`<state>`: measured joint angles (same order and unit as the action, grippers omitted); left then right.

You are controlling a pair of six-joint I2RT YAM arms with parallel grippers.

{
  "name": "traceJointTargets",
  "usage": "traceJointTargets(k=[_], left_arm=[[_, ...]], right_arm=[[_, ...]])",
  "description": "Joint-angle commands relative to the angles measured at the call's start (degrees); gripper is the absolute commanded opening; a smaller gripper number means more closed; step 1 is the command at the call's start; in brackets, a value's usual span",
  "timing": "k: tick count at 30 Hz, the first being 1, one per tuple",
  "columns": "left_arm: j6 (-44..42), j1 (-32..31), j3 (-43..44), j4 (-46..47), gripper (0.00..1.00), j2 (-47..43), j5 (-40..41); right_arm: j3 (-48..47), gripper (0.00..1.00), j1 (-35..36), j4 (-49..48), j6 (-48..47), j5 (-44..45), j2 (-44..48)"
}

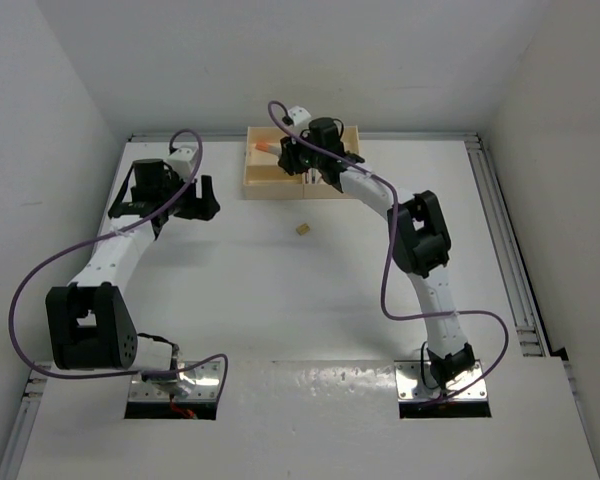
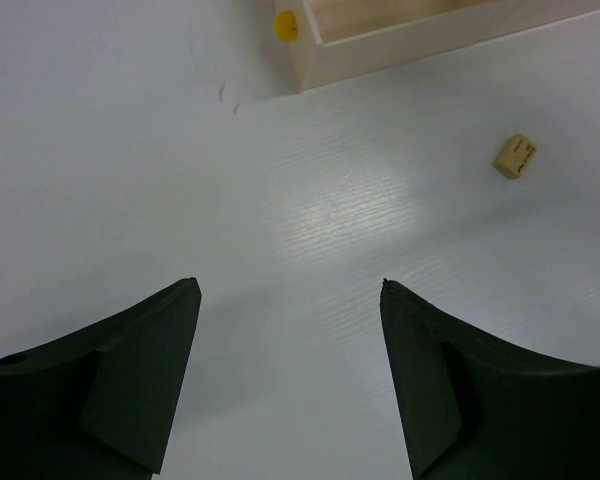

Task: Sort the stationery into containers
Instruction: Place the stationery into the container, then grab a piece of stationery with the left arm

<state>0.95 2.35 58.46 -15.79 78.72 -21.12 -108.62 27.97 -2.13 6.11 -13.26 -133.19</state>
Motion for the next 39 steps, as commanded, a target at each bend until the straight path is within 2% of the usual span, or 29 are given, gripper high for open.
traceJointTargets(k=[1, 3, 4, 7, 8, 12, 15, 16, 19, 23, 25, 28, 31, 36, 39], left_arm=[[-2.34, 0.29, 1.84, 1.47, 0.79, -0.23, -2.43], [-2.97, -0.24, 1.84, 1.46, 0.8, -0.41, -2.69], [-3.67, -0.5, 2.1, 1.29, 0.8, -0.58, -2.69], [-6.21, -1.73, 3.06, 0.76, 0.83, -0.93, -3.05], [-6.83, -4.78, 3.15, 0.94, 0.84, -0.93, -2.44], [-10.08, -10.69, 4.29, 1.46, 0.8, 0.55, -1.64], [-11.4, -17.19, 6.31, 1.99, 0.77, 4.94, 0.02], [-11.5, -20.25, 7.01, 2.17, 0.77, 8.09, 0.73], [-10.8, -24.31, 12.26, 2.09, 0.76, 16.25, 2.93], [-10.36, -27.13, 21.77, -0.63, 0.75, 27.78, 2.23], [-10.36, -28.44, 24.85, -1.6, 0.75, 33.06, 3.1], [-9.56, -29.42, 30.56, -3.1, 0.74, 38.43, 4.51], [-9.91, -30.38, 31.28, -2.93, 0.72, 40.81, 5.21], [-11.23, -30.83, 31.54, -3.37, 0.72, 43.18, 6.36], [-11.41, -30.83, 30.75, -3.11, 0.68, 43.8, 5.57]], right_arm=[[-3.43, 0.36, 0.6, -2.79, -1.01, 0.25, -1.37], [-3.97, 0.41, 0.86, -2.7, -1.27, 0.6, -1.64], [-3.97, 0.49, 0.95, -2.53, -1.45, 0.77, -1.38], [-3.53, 0.63, 0.69, -1.13, -0.4, 1.48, 0.99], [-3.1, 0.64, 0.25, -0.77, 0.3, 1.48, 3.26], [3.13, 0.59, -2.65, 1.95, 7.23, -0.36, 13.89], [10.93, 0.57, -6.86, 8.34, 10.05, -2.21, 23.71], [13.41, 0.57, -8.87, 9.59, 10.32, -2.56, 26.28], [23.43, 0.57, -13.18, 15.9, 9.19, -4.05, 35.78], [37.91, 0.57, -18.99, 19.7, 9.53, -4.67, 46.59], [41.71, 0.58, -22.06, 20.76, 11.64, -5.2, 51.68], [48.3, 0.58, -24.97, 20.94, 13.84, -5.73, 56.52], [50.25, 0.58, -26.82, 20.76, 14.72, -5.99, 58.65], [49.91, 0.58, -29.36, 21.03, 15.95, -7.4, 57.78], [49.82, 0.58, -29.55, 20.94, 16.13, -8.1, 57.42]])
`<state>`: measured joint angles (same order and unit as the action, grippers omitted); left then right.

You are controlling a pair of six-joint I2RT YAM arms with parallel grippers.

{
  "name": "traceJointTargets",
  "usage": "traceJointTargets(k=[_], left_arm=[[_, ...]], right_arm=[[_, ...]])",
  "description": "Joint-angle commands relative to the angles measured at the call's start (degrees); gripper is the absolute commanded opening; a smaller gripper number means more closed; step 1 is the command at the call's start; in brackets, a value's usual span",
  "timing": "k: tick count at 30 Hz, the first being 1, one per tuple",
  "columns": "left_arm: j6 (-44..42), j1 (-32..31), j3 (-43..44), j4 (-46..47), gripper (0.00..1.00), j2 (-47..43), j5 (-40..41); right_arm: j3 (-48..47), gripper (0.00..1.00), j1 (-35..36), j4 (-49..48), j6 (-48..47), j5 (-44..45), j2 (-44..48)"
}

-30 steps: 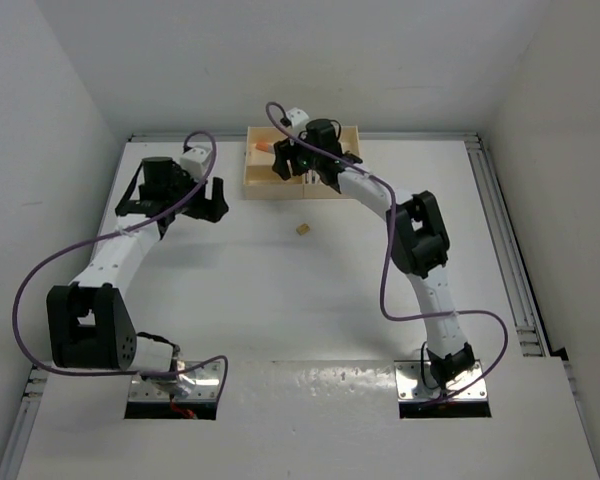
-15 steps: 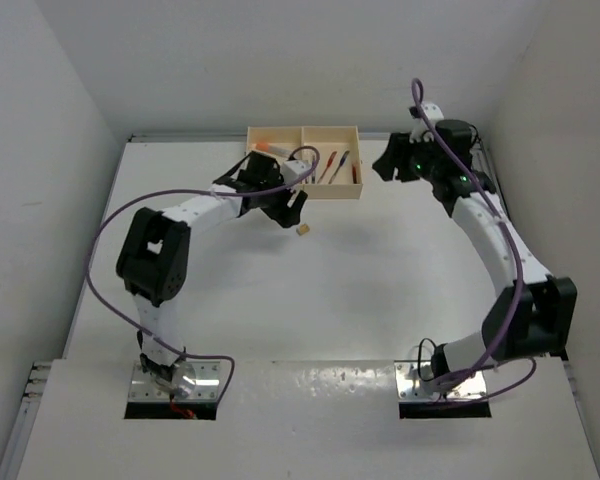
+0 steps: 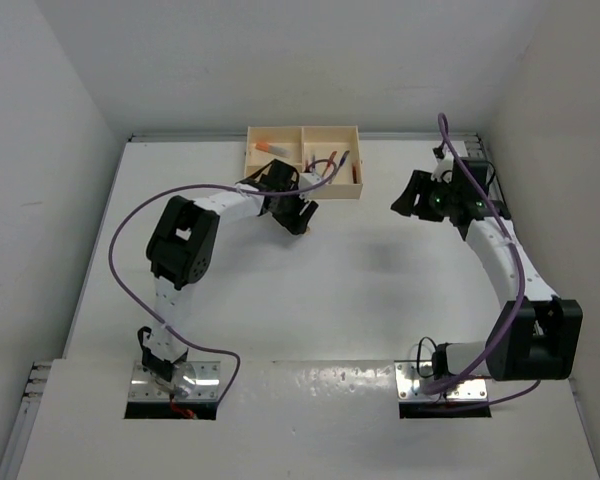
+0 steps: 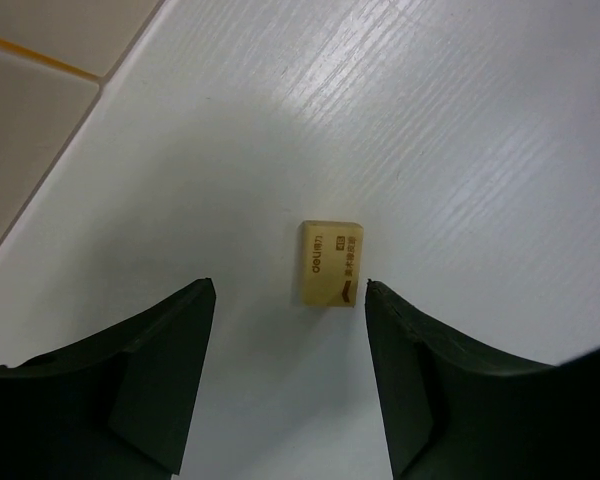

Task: Sort the stationery into containers
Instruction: Grab a piece of stationery with the left arm, then place the stationery into the container

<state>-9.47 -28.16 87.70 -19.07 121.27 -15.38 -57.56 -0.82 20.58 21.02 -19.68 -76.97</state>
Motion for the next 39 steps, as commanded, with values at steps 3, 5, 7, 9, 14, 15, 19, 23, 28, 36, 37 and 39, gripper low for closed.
traceJointTargets(k=[3, 5, 7, 9, 14, 15, 19, 23, 28, 36, 37, 39], left_arm=[[-0.9, -0.66, 0.72, 0.88, 0.64, 1.6, -1.23], [-1.07, -1.02, 0.19, 1.75, 0.62, 1.86, -1.76], [-1.16, -1.72, 0.36, 1.76, 0.61, 2.47, -1.5], [-1.25, -2.25, 0.37, 1.76, 0.6, 3.0, -1.67], [-1.6, -3.13, 0.71, 1.58, 0.45, 3.88, -1.76], [-1.69, -3.13, 1.07, 1.14, 0.41, 4.14, -1.68], [-0.9, -1.46, 2.56, -0.71, 0.19, 2.49, -1.06], [0.33, 2.57, 7.21, -2.19, 0.15, -3.92, -0.81], [1.47, 8.03, 23.02, -8.25, 0.15, -4.3, -0.35], [3.32, 13.83, 29.73, -11.43, 0.14, 1.42, -2.81], [3.41, 13.84, 29.37, -10.47, 0.14, 1.51, -2.82], [3.85, 13.93, 27.97, -8.89, 0.14, 1.51, -2.9]], right_arm=[[-1.33, 0.57, -0.76, -1.86, 1.22, -2.29, 0.68], [-1.5, 0.57, -0.76, -1.68, 0.87, -2.82, 0.33], [-1.85, 0.57, -0.76, -1.42, 0.69, -3.08, 0.15], [-1.94, 0.57, -0.76, -1.16, 0.52, -3.08, 0.15], [-1.24, 0.56, -1.2, -0.98, 0.25, -3.52, 0.07], [-1.24, 0.55, -1.2, -0.89, 0.25, -3.61, -0.02], [-1.68, 0.54, -1.2, -1.15, 0.25, -4.05, -0.46], [-0.89, 0.53, -1.03, -2.38, -0.19, -4.14, -0.99], [-0.18, 0.52, -0.59, -3.44, -0.71, -4.4, -2.22], [-1.68, 0.52, 0.03, -3.97, -0.89, -4.4, -4.86], [-1.77, 0.52, 0.12, -3.88, -0.8, -4.57, -4.94], [-1.77, 0.52, 0.12, -3.79, -0.98, -4.57, -5.38]])
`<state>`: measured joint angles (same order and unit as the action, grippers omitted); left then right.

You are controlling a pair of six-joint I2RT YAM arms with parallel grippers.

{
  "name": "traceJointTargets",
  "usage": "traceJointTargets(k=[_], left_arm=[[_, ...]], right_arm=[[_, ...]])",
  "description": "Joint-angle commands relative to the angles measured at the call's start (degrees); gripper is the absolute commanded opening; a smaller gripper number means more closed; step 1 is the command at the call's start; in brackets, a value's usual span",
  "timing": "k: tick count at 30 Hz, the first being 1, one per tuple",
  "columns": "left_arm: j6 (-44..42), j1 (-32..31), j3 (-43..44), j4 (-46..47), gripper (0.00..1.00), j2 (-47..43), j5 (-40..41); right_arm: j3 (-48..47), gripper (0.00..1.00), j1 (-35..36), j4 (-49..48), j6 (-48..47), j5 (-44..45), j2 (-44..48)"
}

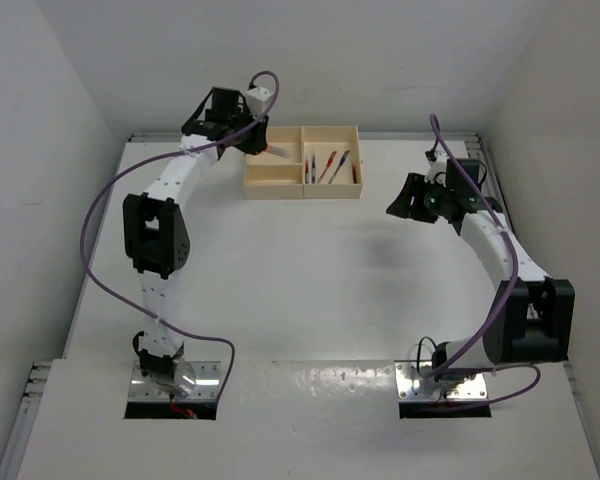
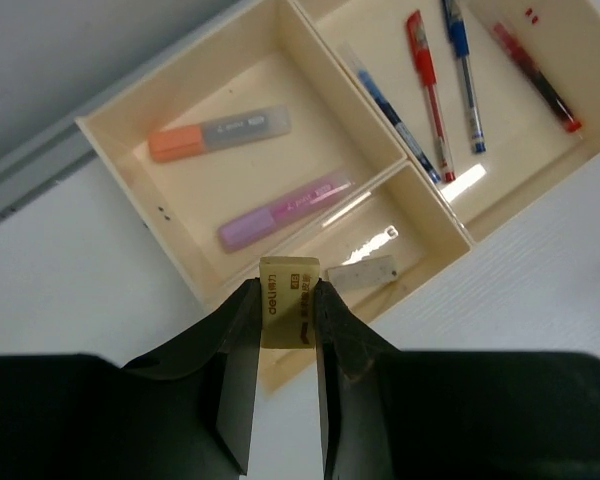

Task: Sort the stationery into containers
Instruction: Place the stationery into the container

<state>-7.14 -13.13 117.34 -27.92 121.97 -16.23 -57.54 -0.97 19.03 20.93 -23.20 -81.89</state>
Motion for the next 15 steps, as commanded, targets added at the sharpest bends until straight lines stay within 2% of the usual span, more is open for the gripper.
traceJointTargets(k=[1, 9, 15], left_arm=[[1.51, -1.03, -1.67, 0.06, 0.14, 1.07, -2.23], [2.3, -1.03, -1.5, -1.17, 0.14, 4.5, -3.28], [1.69, -0.85, -2.73, -0.21, 0.18, 6.26, -2.49]], right_arm=[[-1.7, 0.52, 0.27, -2.24, -0.8, -0.97, -0.55], [-1.44, 0.52, 0.27, -1.63, -0.98, -0.71, -1.26], [-1.35, 0.51, 0.27, -1.36, -0.89, -0.79, -1.78]])
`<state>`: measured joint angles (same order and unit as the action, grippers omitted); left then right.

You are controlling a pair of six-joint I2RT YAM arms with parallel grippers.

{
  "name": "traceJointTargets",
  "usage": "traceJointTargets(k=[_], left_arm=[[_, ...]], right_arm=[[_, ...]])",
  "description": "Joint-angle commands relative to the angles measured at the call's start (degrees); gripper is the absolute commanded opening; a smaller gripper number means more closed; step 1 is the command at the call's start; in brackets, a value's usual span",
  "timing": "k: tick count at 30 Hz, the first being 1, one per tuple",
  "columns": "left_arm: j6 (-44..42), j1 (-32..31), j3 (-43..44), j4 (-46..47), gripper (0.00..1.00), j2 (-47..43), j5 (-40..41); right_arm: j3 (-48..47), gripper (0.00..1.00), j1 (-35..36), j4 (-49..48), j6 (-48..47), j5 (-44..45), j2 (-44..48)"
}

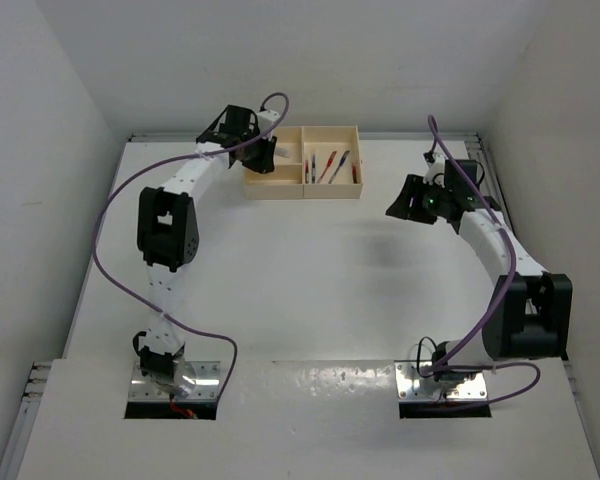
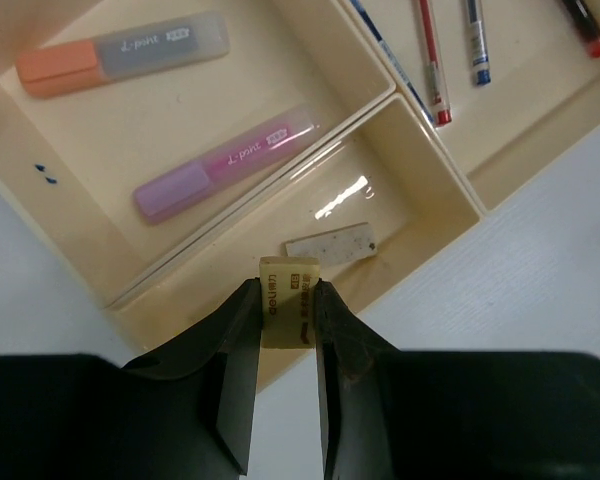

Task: Sort the stationery into containers
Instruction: Place the stationery into the container

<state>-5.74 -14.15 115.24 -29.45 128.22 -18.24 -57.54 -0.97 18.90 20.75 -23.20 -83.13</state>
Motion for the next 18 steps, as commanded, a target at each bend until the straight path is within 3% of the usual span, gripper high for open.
traceJointTargets(k=[1, 4, 7, 8, 13, 14, 18], left_arm=[[0.2, 0.09, -0.37, 1.33, 0.18, 0.53, -0.22], [0.11, 0.18, 0.07, 1.5, 0.2, 1.41, 0.05], [-0.06, 0.26, 0.42, 2.29, 0.29, 1.85, 0.75], [-0.06, 0.18, 0.77, 2.47, 0.41, 2.03, 0.75], [0.2, 0.79, 4.64, 0.89, 0.75, 0.55, 1.45], [0.55, 0.88, 5.43, 0.37, 1.0, -0.07, 1.54], [0.55, 2.19, 7.1, -2.88, 1.0, -6.82, 1.71]], right_arm=[[-1.35, 0.51, 0.27, -1.23, -0.63, -0.71, -0.54], [-1.17, 0.51, 0.18, -1.32, -0.8, -0.71, -0.63], [-1.26, 0.56, 0.27, -1.14, -1.06, -1.23, -1.24], [-1.52, 0.58, 0.36, -0.79, -1.15, -1.41, -1.5], [-3.81, 0.69, 0.45, 1.05, -1.94, -1.15, -2.21], [-4.68, 0.69, 0.45, 1.23, -2.21, -0.45, -2.03], [-10.47, 0.74, -0.78, 3.51, -5.54, 1.31, -2.47]])
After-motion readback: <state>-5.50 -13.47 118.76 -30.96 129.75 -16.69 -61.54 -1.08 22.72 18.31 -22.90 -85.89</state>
